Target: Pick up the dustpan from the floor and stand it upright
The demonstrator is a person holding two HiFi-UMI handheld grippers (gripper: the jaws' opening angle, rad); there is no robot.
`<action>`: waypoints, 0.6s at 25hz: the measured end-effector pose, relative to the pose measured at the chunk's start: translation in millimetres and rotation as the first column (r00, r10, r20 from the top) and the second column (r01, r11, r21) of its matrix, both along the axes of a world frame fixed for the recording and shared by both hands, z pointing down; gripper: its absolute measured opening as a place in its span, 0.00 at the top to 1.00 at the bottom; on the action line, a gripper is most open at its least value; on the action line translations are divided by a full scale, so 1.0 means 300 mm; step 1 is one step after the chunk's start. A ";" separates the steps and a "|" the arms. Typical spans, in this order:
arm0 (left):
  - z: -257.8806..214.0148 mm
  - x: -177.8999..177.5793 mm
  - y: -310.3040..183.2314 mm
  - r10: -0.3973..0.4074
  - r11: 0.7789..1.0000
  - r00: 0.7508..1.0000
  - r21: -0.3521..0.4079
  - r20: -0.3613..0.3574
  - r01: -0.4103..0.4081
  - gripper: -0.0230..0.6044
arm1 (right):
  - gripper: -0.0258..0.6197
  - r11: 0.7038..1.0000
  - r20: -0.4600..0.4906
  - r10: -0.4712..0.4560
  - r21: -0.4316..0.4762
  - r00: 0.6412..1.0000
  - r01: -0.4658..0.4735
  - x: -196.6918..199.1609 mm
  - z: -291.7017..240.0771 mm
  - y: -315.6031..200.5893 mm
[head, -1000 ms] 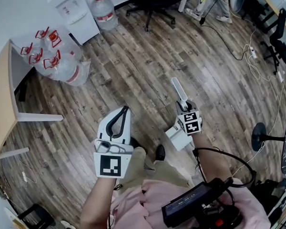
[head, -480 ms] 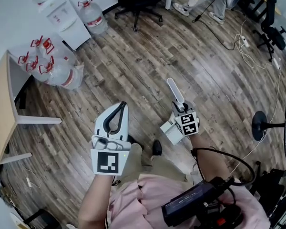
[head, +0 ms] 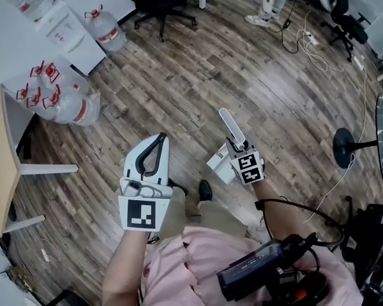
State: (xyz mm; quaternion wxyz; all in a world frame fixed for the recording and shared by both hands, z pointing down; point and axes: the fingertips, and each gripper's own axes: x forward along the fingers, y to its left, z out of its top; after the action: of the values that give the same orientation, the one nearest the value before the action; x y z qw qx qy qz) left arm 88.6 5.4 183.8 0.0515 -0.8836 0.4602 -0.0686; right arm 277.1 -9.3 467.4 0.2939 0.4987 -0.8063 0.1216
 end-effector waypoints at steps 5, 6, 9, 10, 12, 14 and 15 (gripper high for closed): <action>-0.005 0.077 0.047 0.058 0.998 0.998 0.004 0.021 -0.058 0.94 | 0.82 0.999 -0.002 0.025 0.027 1.000 -0.025 0.057 -0.027 0.055; -0.008 0.088 0.053 0.064 0.998 0.998 0.006 0.023 -0.065 0.94 | 0.82 0.999 -0.002 0.027 0.031 1.000 -0.027 0.064 -0.032 0.063; -0.024 0.118 0.072 0.084 0.996 0.996 0.017 0.015 -0.084 0.94 | 0.79 0.999 0.001 0.031 0.040 1.000 -0.031 0.076 -0.042 0.086; -0.029 0.128 0.080 0.091 0.996 0.996 0.023 0.016 -0.092 0.94 | 0.79 0.999 0.002 0.034 0.042 0.999 -0.034 0.080 -0.045 0.095; -0.035 0.144 0.097 0.101 0.994 0.995 0.029 0.023 -0.102 0.94 | 0.77 0.998 0.005 0.040 0.045 0.999 -0.040 0.089 -0.049 0.111; -0.038 0.155 0.115 0.104 0.994 0.994 0.027 0.024 -0.105 0.94 | 0.75 0.997 0.011 0.052 0.048 0.999 -0.053 0.101 -0.055 0.127; -0.039 0.159 0.122 0.105 0.994 0.994 0.026 0.024 -0.106 0.94 | 0.75 0.997 0.015 0.061 0.049 0.998 -0.062 0.108 -0.059 0.135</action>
State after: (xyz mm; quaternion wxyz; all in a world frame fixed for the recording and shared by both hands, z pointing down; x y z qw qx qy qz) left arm 136.2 42.0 172.1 0.0724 -0.9052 0.4131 -0.0696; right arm 309.4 31.2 449.8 0.2722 0.5295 -0.7953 0.1141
